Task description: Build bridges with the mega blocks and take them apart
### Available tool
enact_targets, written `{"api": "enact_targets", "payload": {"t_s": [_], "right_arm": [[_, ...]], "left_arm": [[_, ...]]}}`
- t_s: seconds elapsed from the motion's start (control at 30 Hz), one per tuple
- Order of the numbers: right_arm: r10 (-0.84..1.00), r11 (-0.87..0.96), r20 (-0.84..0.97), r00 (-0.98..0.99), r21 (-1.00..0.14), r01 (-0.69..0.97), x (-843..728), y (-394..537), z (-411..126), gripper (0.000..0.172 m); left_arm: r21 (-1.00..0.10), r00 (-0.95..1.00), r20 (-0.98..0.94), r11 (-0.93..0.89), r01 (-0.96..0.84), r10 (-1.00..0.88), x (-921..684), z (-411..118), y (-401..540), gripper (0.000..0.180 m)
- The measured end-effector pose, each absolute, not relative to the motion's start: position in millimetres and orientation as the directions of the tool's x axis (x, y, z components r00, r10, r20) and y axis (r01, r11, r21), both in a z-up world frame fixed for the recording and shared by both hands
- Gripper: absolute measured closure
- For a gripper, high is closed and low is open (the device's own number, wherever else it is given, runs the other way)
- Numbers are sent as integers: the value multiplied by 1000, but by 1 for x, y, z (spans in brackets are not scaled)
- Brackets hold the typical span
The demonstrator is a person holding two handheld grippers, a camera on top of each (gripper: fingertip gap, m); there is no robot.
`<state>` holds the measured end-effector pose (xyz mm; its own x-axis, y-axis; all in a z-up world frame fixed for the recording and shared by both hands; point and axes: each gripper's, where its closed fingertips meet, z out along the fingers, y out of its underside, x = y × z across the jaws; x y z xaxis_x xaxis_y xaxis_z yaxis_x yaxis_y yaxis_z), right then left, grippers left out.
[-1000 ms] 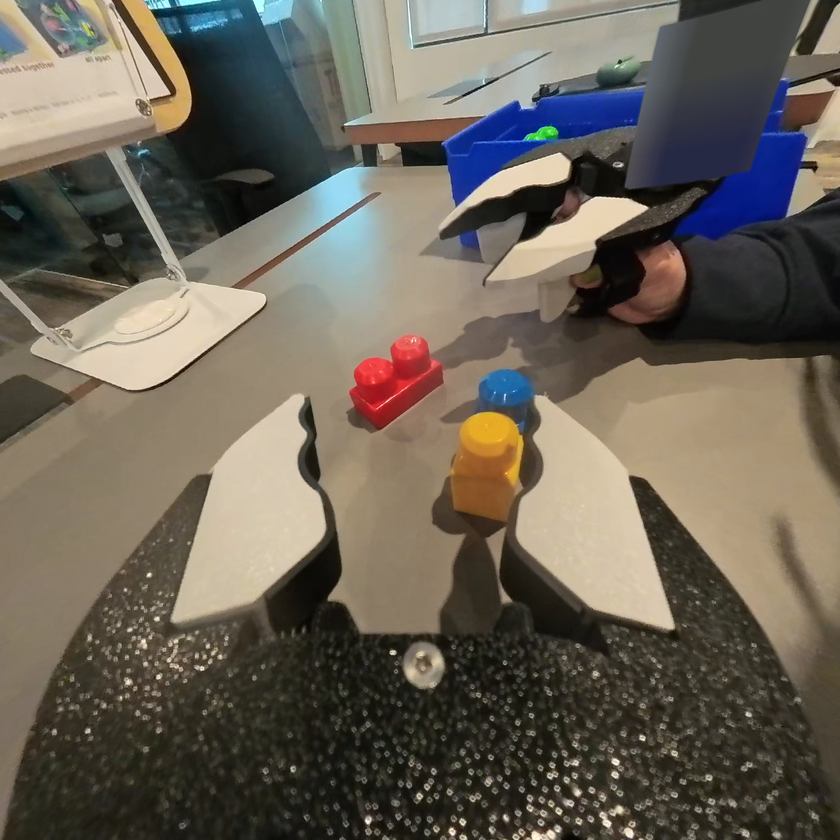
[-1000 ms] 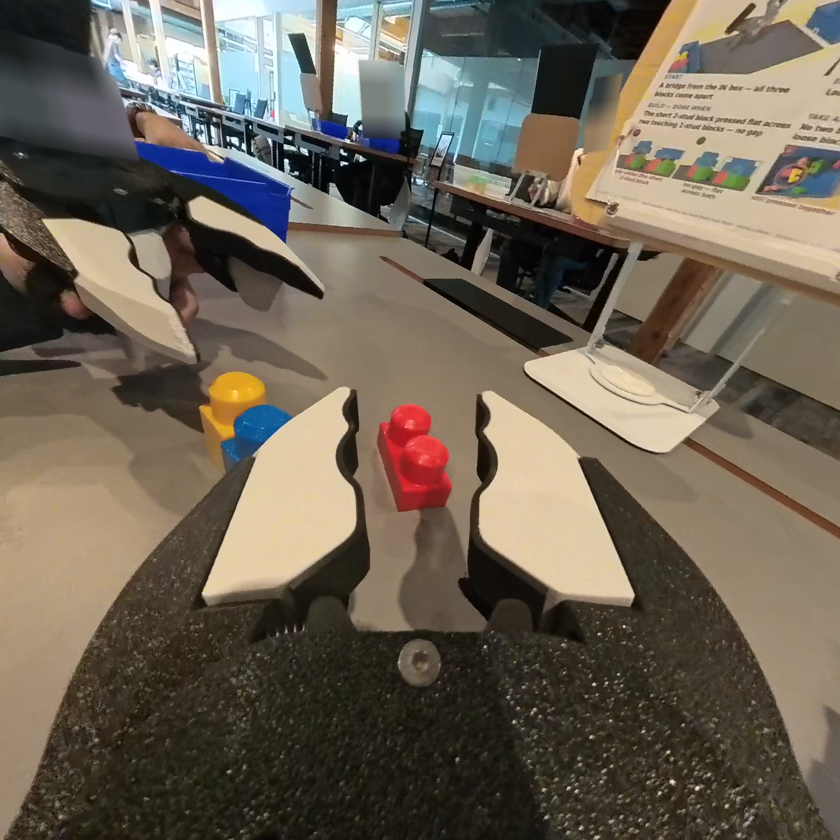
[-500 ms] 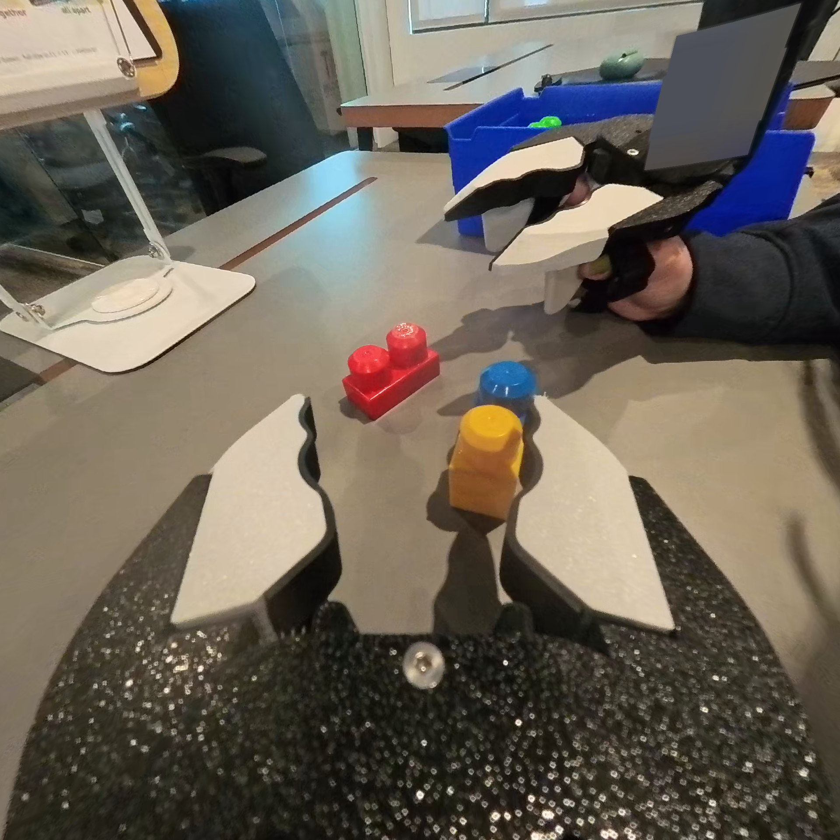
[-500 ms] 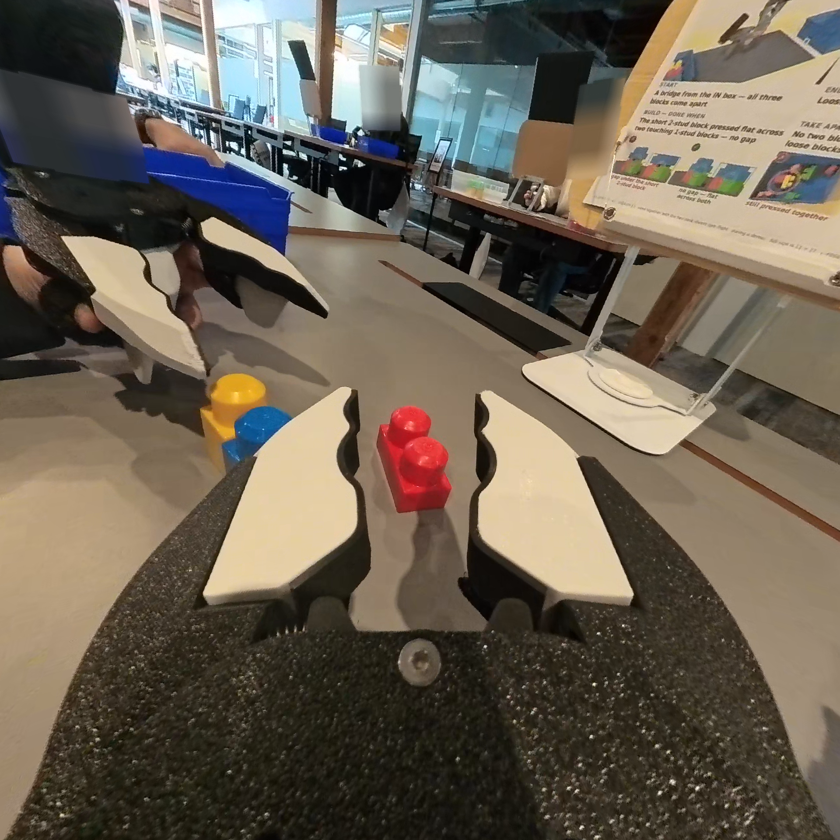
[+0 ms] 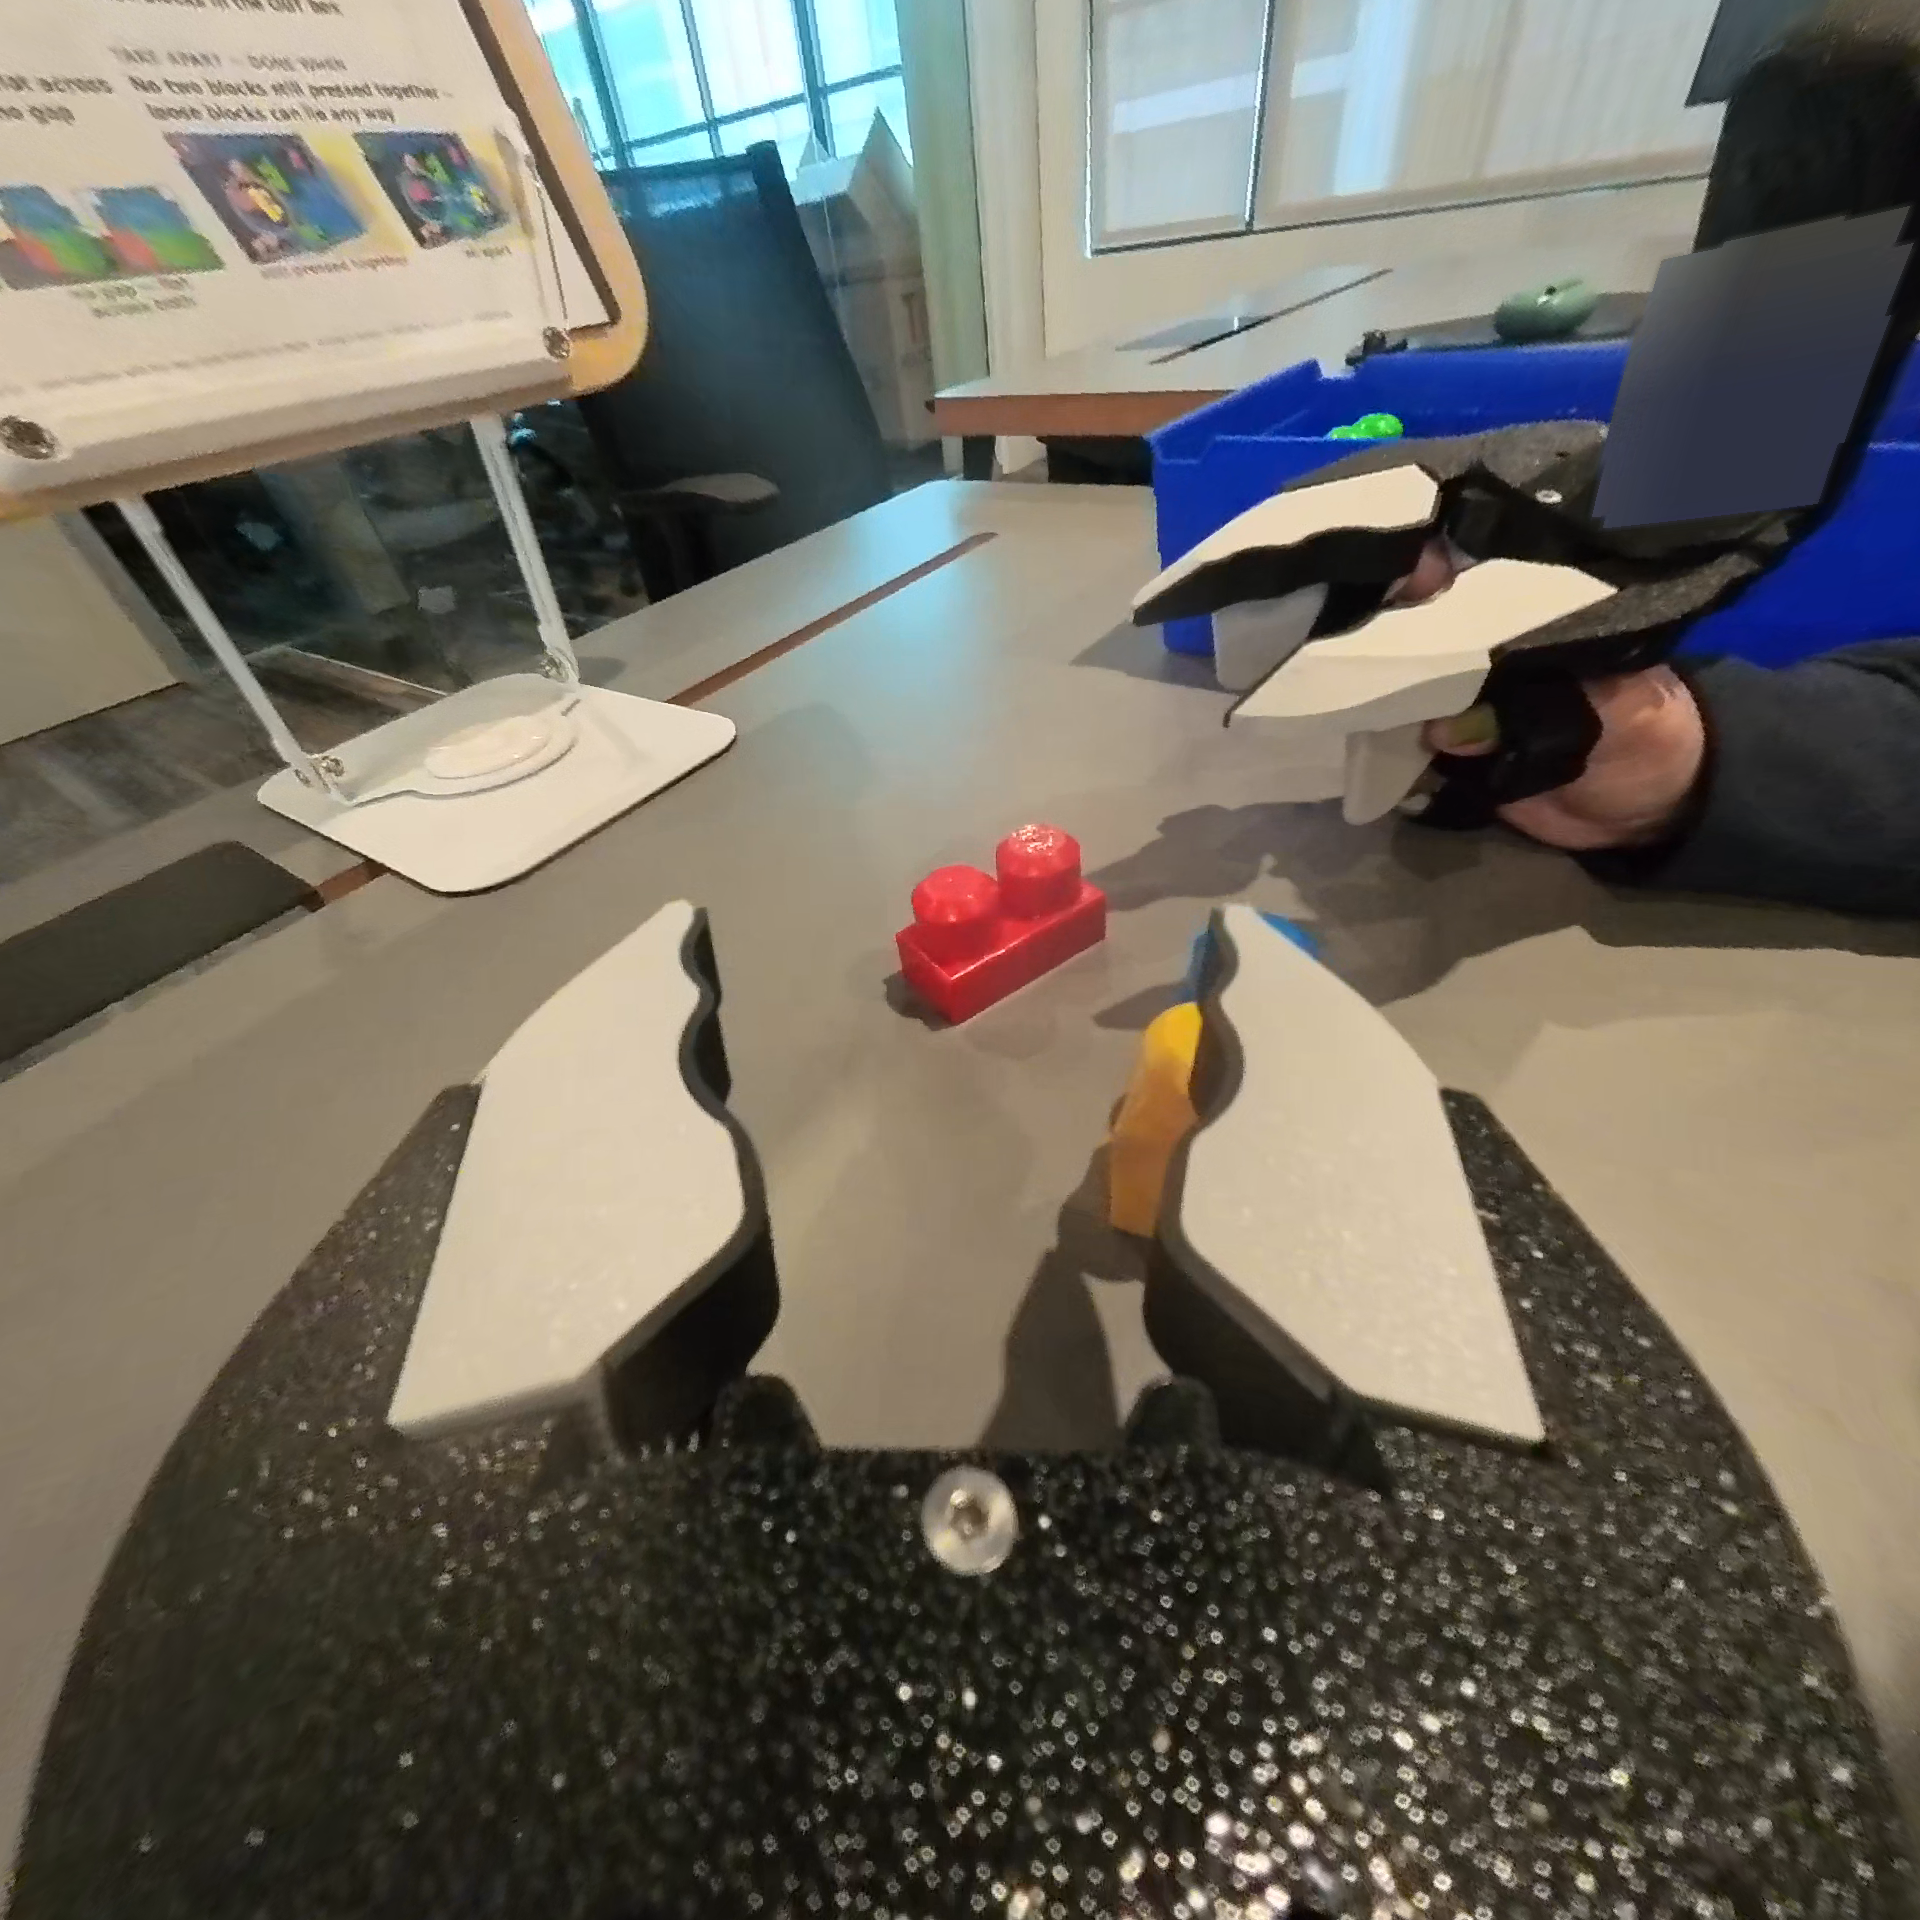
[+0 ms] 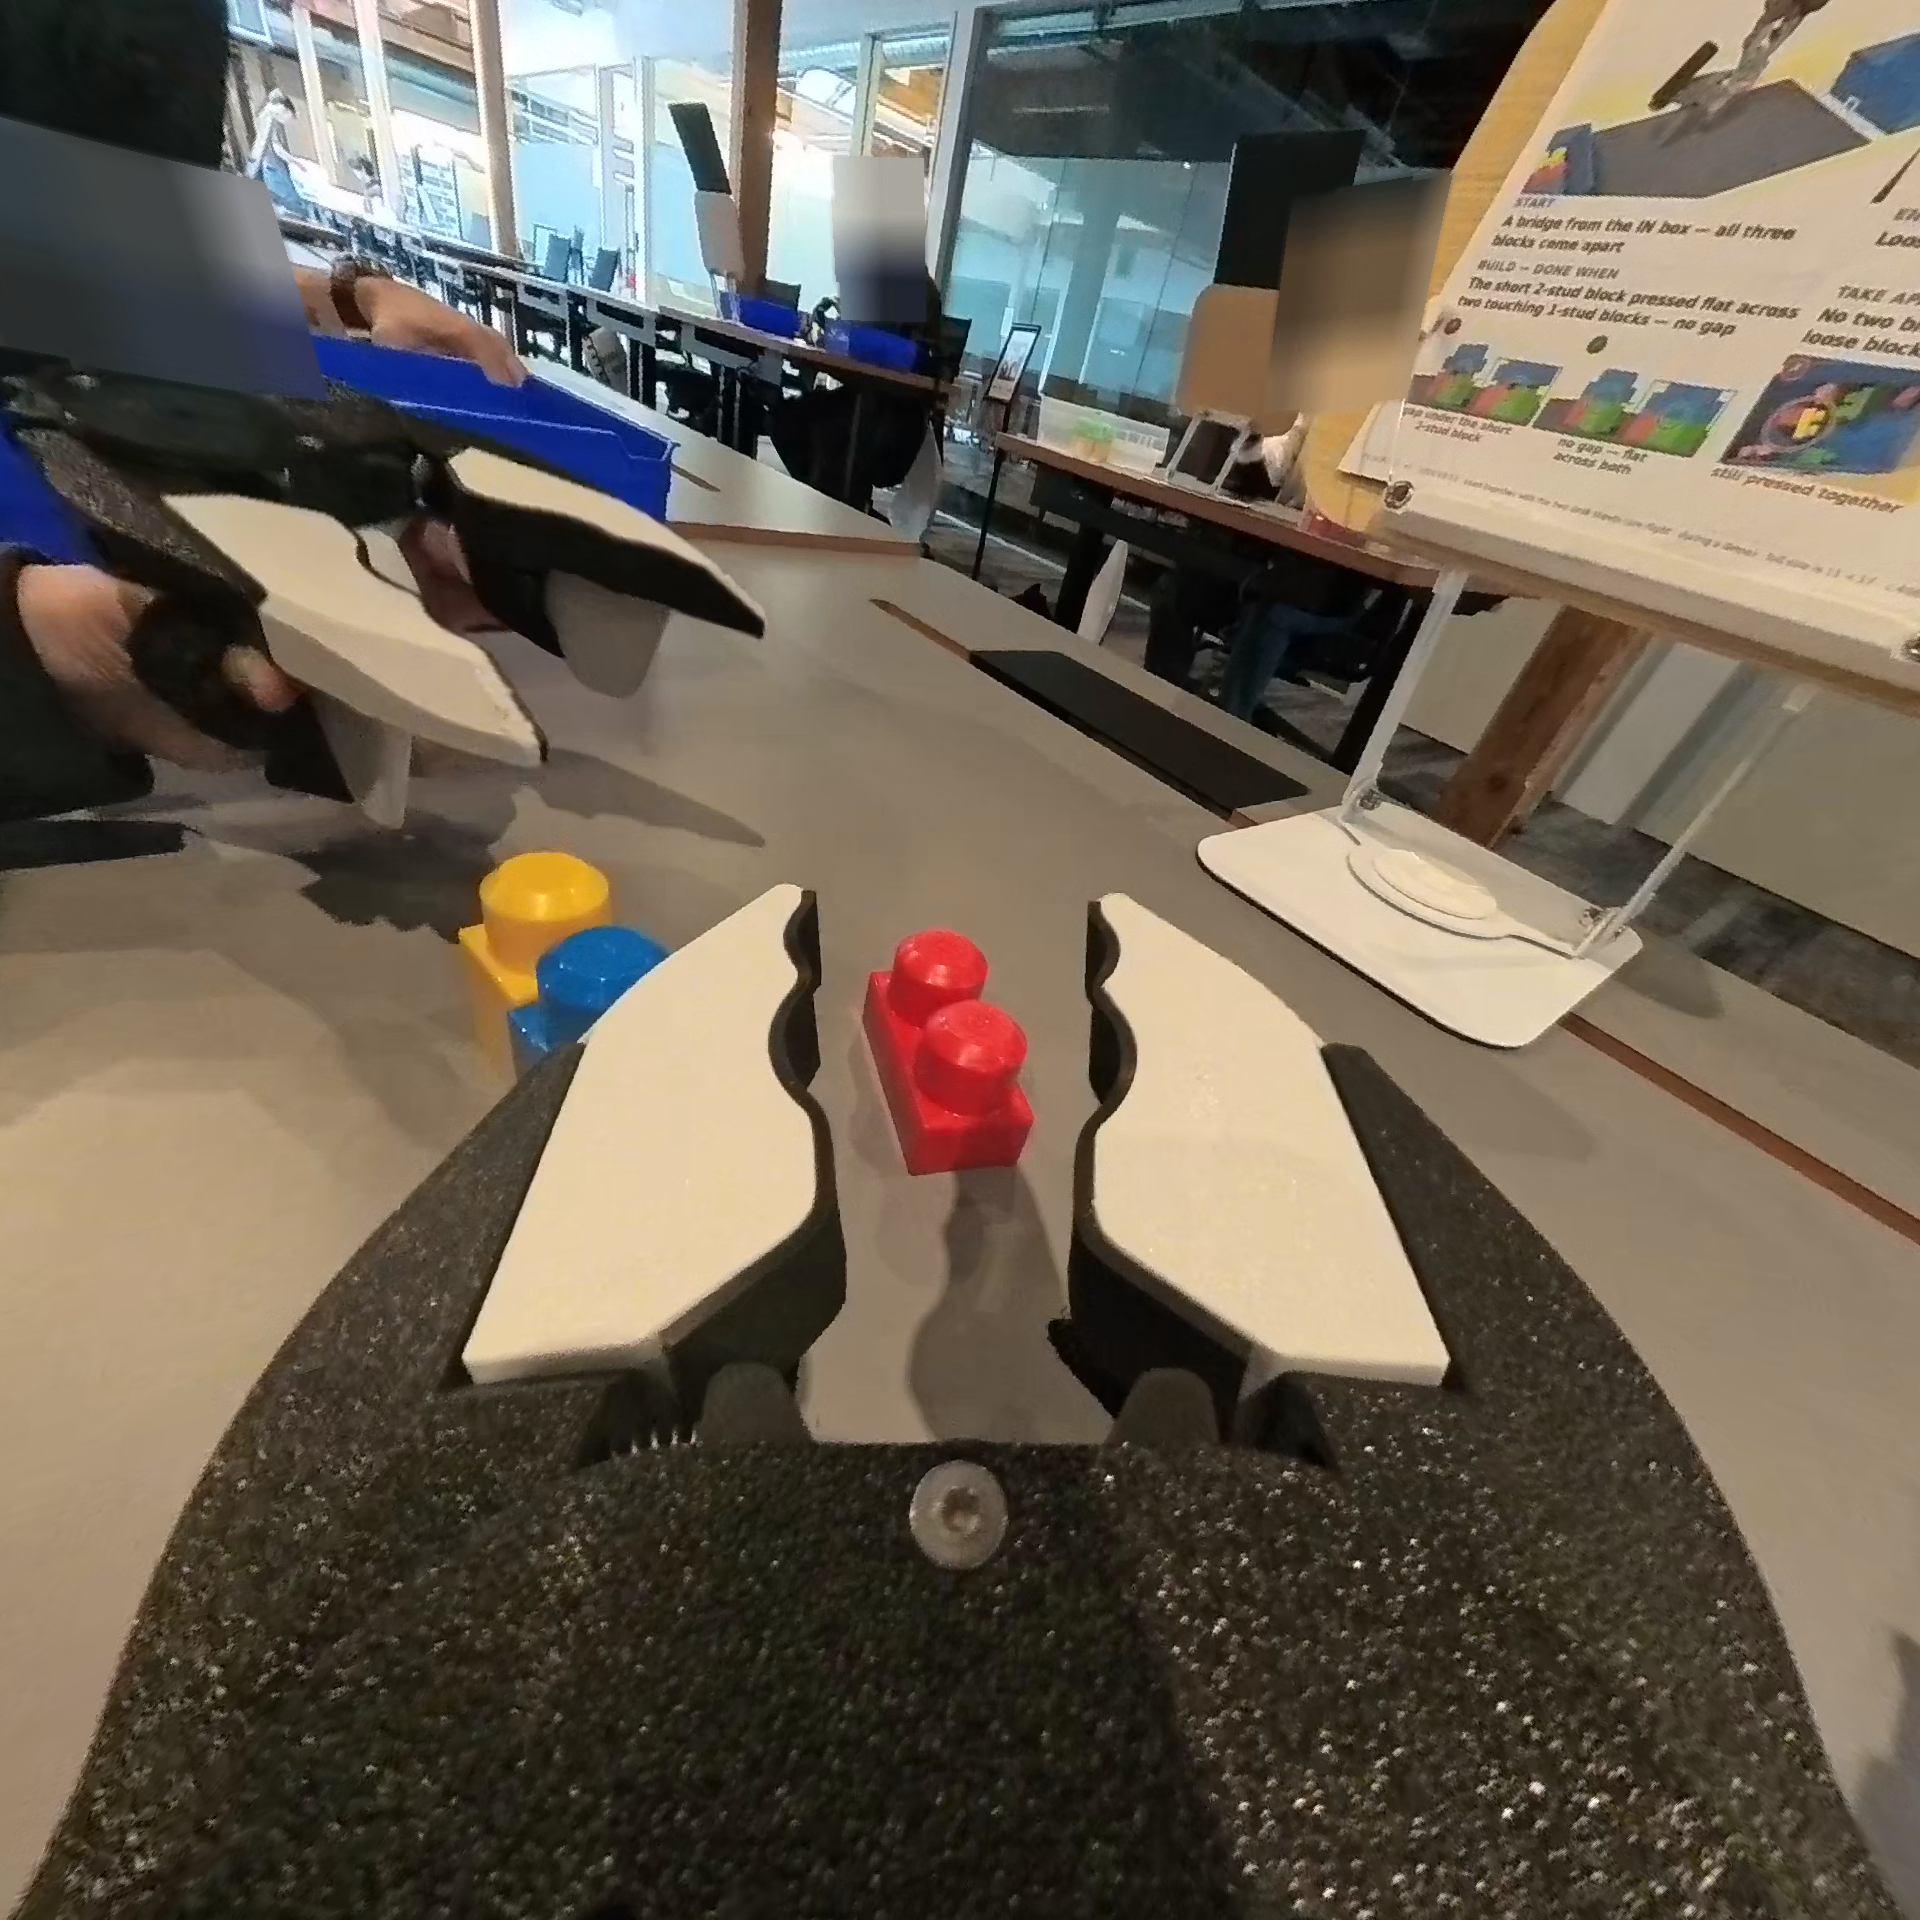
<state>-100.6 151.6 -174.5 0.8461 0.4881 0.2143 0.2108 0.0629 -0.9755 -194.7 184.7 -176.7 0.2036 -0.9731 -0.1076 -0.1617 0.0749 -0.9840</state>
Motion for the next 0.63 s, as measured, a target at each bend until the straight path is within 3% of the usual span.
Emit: {"api": "enact_targets", "payload": {"t_s": [0.43, 0.63], "right_arm": [[490, 64, 208, 846, -977, 203, -100, 153, -175, 121], [491, 63, 205, 847, -978, 200, -100, 153, -176, 121]], "left_arm": [[-990, 243, -89, 58, -132, -966, -195, -174, 190, 88], [-990, 264, -110, 83, -112, -958, -197, -169, 191, 94]]}}
